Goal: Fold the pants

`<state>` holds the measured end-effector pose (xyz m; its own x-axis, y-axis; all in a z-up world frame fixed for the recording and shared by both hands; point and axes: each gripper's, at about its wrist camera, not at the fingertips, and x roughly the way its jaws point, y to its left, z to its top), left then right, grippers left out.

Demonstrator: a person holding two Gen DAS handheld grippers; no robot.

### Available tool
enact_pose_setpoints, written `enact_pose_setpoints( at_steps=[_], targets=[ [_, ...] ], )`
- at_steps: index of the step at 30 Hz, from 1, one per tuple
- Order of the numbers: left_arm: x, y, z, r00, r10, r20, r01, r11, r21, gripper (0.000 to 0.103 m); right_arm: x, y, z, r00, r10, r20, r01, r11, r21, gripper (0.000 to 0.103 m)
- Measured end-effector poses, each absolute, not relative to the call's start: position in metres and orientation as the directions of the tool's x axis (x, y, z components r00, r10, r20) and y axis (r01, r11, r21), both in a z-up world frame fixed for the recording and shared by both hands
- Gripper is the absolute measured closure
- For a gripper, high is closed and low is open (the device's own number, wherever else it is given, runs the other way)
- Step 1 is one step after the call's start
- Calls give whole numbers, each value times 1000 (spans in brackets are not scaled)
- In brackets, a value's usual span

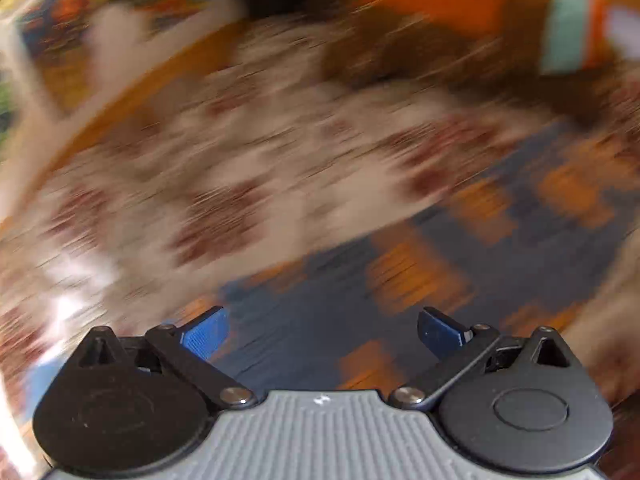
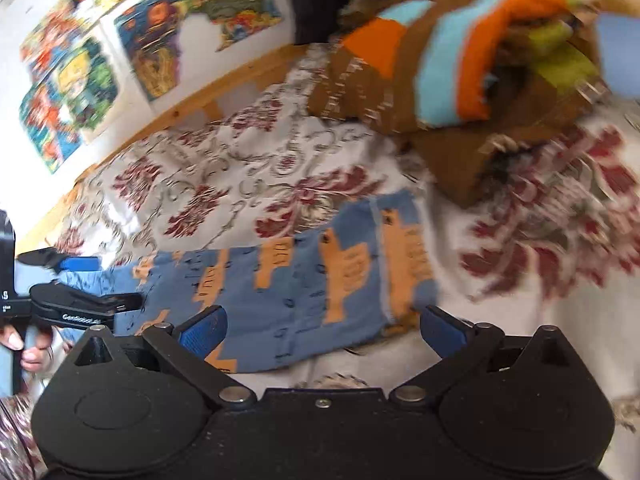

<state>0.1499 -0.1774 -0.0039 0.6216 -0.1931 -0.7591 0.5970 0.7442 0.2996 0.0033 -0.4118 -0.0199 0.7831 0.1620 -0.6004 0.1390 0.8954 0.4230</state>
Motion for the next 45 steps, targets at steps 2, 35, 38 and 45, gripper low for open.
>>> enact_pose_setpoints(
  at_steps=[2,35,38,45],
  targets=[
    [156,-216,2,523,-325,-788,710,678,192,0,-1,-426,-24,774,169,-611,174,870,461,1],
    [256,-358,-37,-104,-444,-890,610,678,-409,9,12,-433,-52,775,30,-632,412,734,540,81],
    [262,-362,-40,-106,-437,-893,585,699,-412,9,17,-412,-42,771,-35,-636,353,854,381,82],
    [256,-373,-45,-90,-408,-909,608,700,-374,10,26,-375,-31,781,-65,-622,212,963,165,84]
  ],
)
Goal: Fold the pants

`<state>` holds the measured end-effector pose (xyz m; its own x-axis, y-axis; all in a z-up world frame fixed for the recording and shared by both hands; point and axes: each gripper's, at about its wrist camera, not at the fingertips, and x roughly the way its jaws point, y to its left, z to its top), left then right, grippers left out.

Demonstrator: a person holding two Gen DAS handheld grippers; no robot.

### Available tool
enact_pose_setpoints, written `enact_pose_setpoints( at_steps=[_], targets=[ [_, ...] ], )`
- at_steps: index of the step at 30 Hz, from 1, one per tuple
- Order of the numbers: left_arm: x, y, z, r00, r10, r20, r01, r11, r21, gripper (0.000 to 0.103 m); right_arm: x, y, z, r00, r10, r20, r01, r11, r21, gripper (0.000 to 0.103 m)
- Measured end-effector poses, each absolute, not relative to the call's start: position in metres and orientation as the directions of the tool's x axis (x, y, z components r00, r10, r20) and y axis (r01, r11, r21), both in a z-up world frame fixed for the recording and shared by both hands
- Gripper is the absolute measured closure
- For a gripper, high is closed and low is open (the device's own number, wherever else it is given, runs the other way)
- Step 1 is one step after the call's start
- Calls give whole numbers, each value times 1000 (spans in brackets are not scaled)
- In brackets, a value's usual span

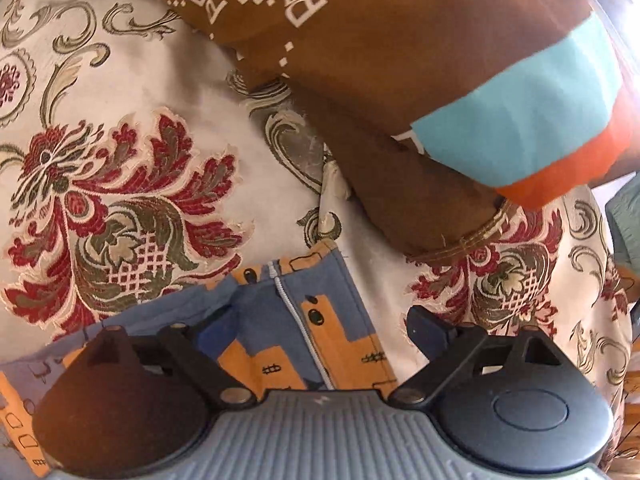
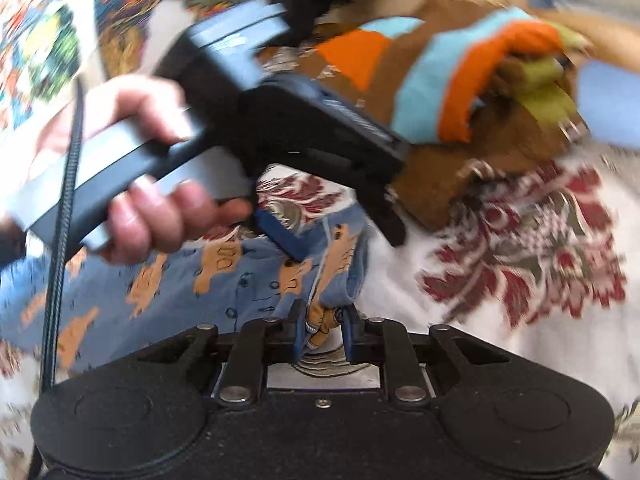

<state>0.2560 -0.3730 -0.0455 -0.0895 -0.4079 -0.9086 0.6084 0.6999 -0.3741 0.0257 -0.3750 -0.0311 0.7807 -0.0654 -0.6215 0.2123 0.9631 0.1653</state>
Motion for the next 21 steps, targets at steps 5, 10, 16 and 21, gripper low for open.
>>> enact_pose_setpoints(
  at_steps=[5,10,16,21],
  targets=[
    [255,-372,-43,-75,-392,-917,627,696,-349,27,31,-348,-24,804,-57,-591,84,996,18,84],
    [264,-355,-37,-79,-403,-912,619,698,-361,56,33,-331,-21,812,-40,-582,5,998,-62,84],
    [274,-316,-27,-96,-521,-848,567,671,-477,71,33,-322,-17,818,-20,-575,-27,997,-73,84],
    [283,-263,-23,-129,-684,-718,472,594,-651,72,31,-308,-6,845,51,-532,-94,994,-54,85]
  ],
)
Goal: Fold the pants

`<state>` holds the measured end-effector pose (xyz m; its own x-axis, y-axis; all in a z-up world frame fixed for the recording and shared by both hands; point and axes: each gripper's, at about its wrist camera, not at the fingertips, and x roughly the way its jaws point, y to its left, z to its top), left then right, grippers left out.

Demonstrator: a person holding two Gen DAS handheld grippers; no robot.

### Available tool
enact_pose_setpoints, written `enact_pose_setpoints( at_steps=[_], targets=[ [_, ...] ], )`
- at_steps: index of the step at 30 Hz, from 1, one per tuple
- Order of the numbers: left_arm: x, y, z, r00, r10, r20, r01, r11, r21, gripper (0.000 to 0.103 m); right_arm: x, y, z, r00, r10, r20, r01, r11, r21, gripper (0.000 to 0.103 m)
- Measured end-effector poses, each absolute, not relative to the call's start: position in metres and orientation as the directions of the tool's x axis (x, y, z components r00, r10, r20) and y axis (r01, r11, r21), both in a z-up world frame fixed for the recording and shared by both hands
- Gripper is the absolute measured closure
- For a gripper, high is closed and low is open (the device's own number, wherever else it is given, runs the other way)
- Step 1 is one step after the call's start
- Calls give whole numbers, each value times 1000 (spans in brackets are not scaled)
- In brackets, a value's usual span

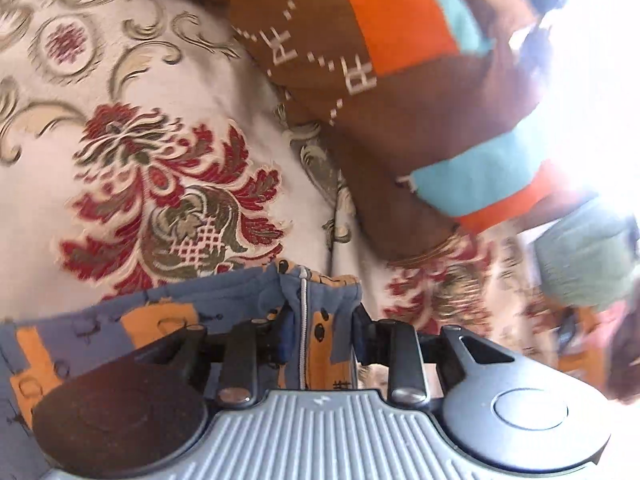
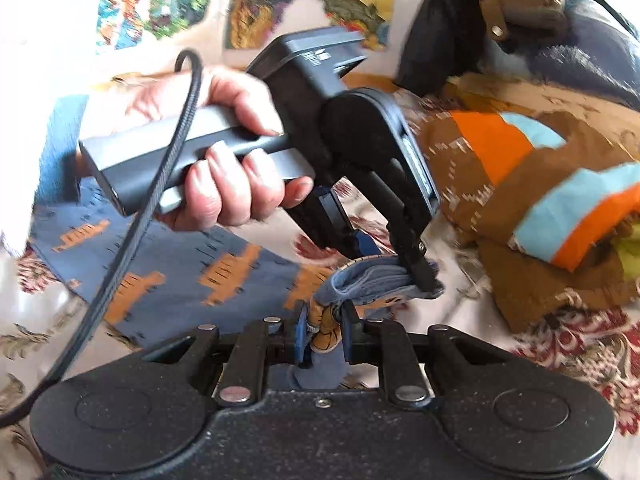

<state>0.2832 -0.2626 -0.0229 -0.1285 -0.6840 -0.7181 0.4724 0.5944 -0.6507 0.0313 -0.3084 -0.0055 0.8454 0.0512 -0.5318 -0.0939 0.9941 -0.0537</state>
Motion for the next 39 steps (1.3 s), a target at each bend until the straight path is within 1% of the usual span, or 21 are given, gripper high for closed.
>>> enact_pose_setpoints(
  at_steps=[4,8,13,17,20,21,22,23,25,26,27,28,29,31,32,33,35,37,38,39],
  targets=[
    [285,-212,-20,-98,-782,-615,400,535,-744,72,31,-289,5,856,135,-499,-191,980,-61,85],
    [282,-155,-24,-16,-828,-560,336,523,-783,72,39,-265,10,841,223,-492,-294,953,-71,85],
    [280,-88,-36,88,-821,-564,275,564,-779,72,53,-223,8,797,307,-520,-424,898,-120,85],
    [278,-48,-58,142,-797,-587,221,604,-766,70,64,-192,-6,744,349,-570,-507,851,-140,86],
    [275,-29,-72,179,-780,-600,199,626,-754,57,73,-174,-19,702,357,-616,-541,830,-135,86],
    [274,-24,-75,191,-783,-592,194,622,-759,52,72,-168,-23,695,355,-626,-548,825,-140,85],
    [273,-18,-78,196,-790,-581,193,612,-767,50,72,-166,-26,691,354,-630,-552,821,-145,85],
    [272,-15,-80,201,-796,-571,193,604,-773,48,73,-165,-29,689,352,-634,-554,820,-147,84],
    [272,-9,-79,204,-798,-567,204,601,-773,38,77,-163,-30,682,350,-643,-552,822,-138,78],
    [273,-7,-76,205,-796,-570,214,605,-767,35,77,-161,-30,678,353,-645,-551,825,-128,71],
    [274,-6,-73,208,-792,-574,222,610,-761,29,79,-161,-30,673,361,-646,-552,826,-113,63],
    [274,-4,-70,208,-788,-580,231,616,-753,24,79,-160,-31,670,370,-644,-554,827,-101,57],
    [275,-2,-66,207,-781,-589,241,624,-743,23,77,-158,-31,667,381,-640,-557,825,-90,49],
    [275,-1,-59,209,-758,-618,255,652,-714,21,73,-156,-29,675,388,-628,-562,822,-96,44],
    [274,0,-56,207,-746,-633,263,666,-698,21,70,-156,-27,685,385,-618,-559,822,-107,39],
    [274,0,-54,206,-735,-646,270,677,-685,20,67,-157,-25,693,387,-609,-558,822,-113,31],
    [274,-1,-52,199,-715,-671,274,698,-662,20,63,-160,-22,704,390,-594,-553,825,-114,23],
    [274,-6,-52,199,-689,-697,272,722,-637,23,64,-159,-23,714,364,-598,-534,836,-129,23],
    [274,-9,-52,201,-676,-709,276,734,-621,24,67,-158,-25,716,348,-605,-528,837,-144,26],
    [273,-12,-52,204,-661,-722,286,746,-602,27,68,-155,-27,717,333,-613,-525,836,-160,32]
  ],
)
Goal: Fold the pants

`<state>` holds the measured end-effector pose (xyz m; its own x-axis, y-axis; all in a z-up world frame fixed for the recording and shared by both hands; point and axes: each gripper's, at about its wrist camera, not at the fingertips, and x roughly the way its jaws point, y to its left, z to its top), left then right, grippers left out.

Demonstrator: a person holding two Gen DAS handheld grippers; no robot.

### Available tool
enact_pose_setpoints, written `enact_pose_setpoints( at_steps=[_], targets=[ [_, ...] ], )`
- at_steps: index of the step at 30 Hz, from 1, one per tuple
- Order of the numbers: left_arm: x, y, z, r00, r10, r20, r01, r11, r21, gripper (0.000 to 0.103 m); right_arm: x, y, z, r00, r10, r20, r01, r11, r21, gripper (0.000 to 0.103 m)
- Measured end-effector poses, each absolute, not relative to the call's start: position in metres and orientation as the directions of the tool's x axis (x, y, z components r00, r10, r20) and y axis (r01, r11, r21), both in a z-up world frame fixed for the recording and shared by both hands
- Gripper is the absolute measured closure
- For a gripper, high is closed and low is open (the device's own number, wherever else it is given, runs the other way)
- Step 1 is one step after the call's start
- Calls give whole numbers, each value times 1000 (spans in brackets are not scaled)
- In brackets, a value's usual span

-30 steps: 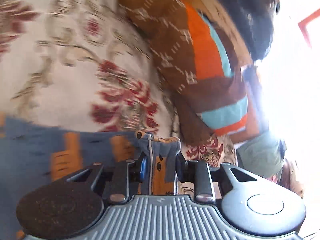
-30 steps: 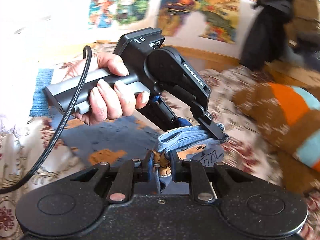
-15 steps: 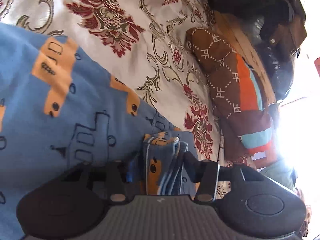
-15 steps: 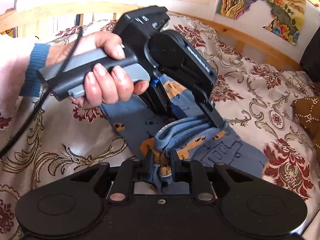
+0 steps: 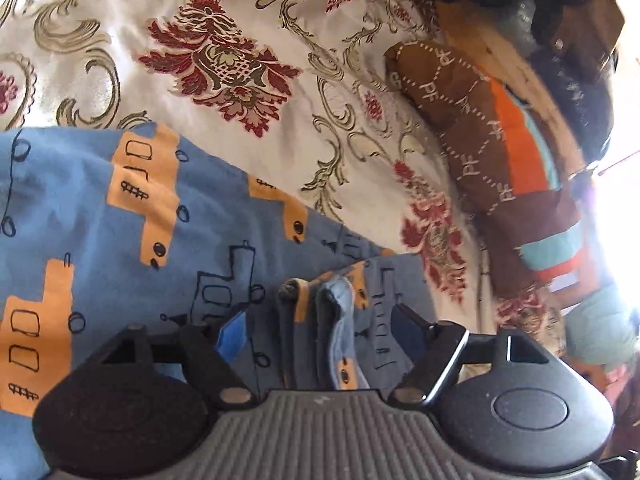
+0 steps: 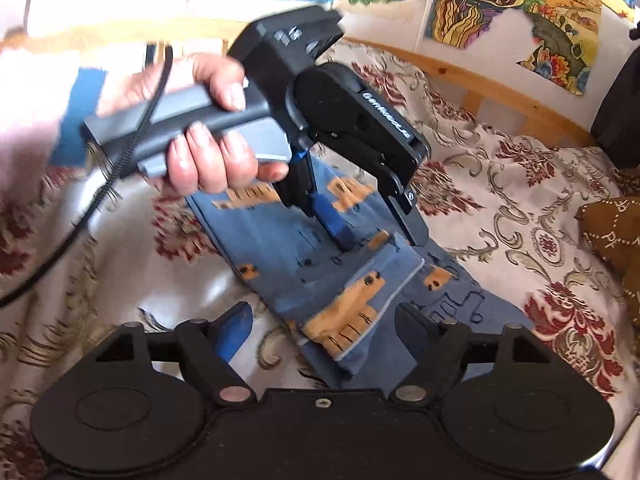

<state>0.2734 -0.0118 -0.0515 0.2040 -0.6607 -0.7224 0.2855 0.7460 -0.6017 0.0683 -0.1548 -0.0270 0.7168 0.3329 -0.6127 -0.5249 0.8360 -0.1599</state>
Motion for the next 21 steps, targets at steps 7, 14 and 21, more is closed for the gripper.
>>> enact_pose_setpoints(
  at_steps=[7,14,21],
  targets=[
    [275,-19,-49,210,-569,-795,283,813,-508,55,78,-144,-38,701,301,-646,-500,854,-144,50],
    [277,-22,-50,203,-544,-814,266,831,-489,76,75,-141,-40,696,307,-649,-512,846,-149,79],
    [279,-19,-48,198,-557,-807,240,825,-511,84,75,-147,-35,694,344,-633,-516,850,-104,88]
  ],
)
